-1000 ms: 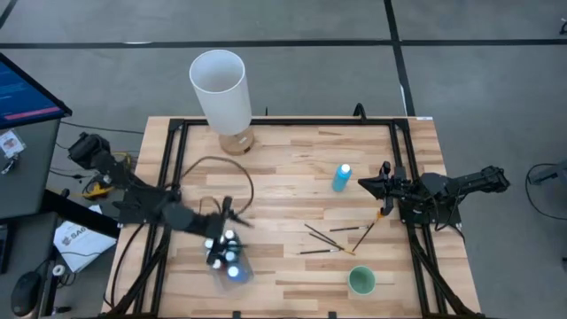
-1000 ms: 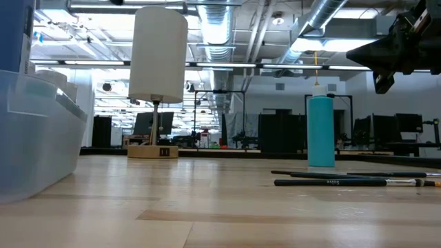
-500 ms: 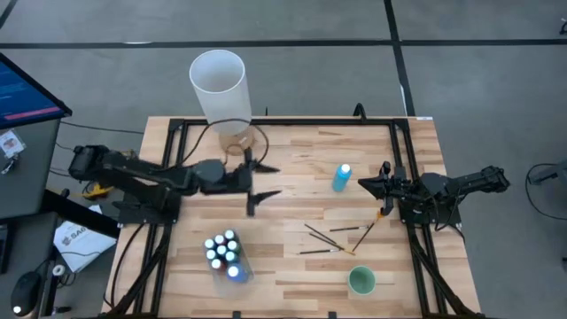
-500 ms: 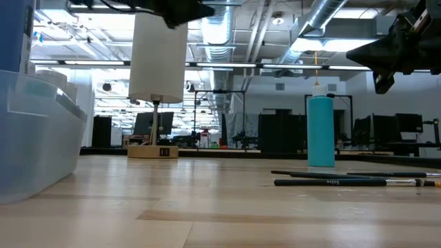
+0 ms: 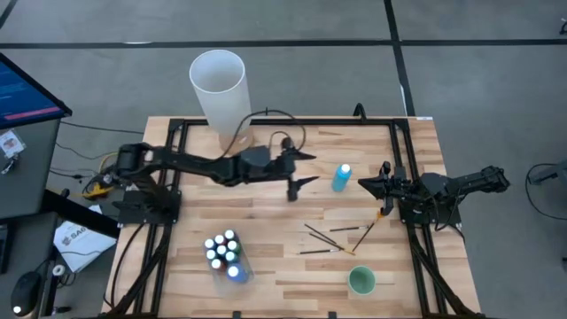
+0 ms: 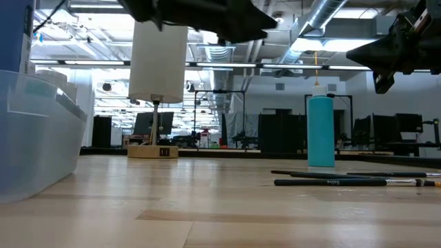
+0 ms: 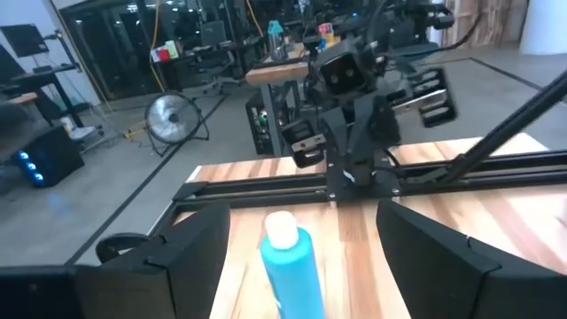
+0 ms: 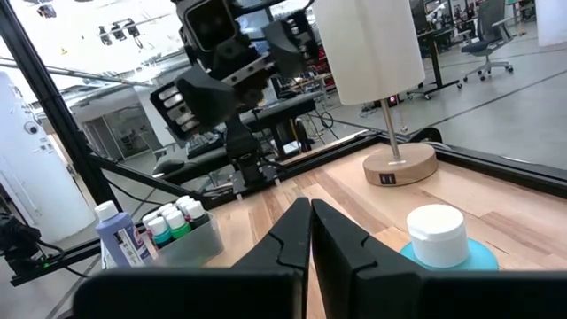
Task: Pick & Place Paint Supplies
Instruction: Put the large light blue paint bottle into the transparent bin
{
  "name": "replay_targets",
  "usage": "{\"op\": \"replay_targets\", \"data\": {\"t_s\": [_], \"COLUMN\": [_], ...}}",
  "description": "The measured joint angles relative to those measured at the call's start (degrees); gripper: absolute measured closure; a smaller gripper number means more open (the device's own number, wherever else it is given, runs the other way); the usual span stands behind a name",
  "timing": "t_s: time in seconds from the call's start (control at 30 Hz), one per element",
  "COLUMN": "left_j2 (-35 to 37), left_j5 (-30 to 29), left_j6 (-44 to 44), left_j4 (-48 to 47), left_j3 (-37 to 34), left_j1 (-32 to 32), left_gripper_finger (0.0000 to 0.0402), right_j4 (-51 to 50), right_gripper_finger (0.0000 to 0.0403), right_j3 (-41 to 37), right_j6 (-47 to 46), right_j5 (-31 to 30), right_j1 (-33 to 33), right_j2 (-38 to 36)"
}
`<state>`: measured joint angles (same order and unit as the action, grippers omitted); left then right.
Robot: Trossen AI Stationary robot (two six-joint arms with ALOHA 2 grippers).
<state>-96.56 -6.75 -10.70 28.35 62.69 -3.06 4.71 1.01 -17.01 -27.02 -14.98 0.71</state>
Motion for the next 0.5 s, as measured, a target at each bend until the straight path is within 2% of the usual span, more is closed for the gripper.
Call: {"op": "replay_targets", "data": {"t_s": [0.23,0.5], "left_j2": [-8.32,-13.59], "left_j5": [1.25,1.27], "left_j6": [0.15,0.2], "left_j4": [0.06,0.27], "left_j3": [8.07,13.47], "left_j1": [-2.01,-4.24], "left_gripper_finger": [0.013,0.0131], "right_j4": [0.04,0.02], "right_gripper_finger": [0.0394,0.0394], "right_j3": [-0.02,-0.02], "right_j6": [0.0,0.0], "right_j5": [0.0,0.0], "right_j1": [0.0,0.01], "right_j2": [0.0,0.02]}}
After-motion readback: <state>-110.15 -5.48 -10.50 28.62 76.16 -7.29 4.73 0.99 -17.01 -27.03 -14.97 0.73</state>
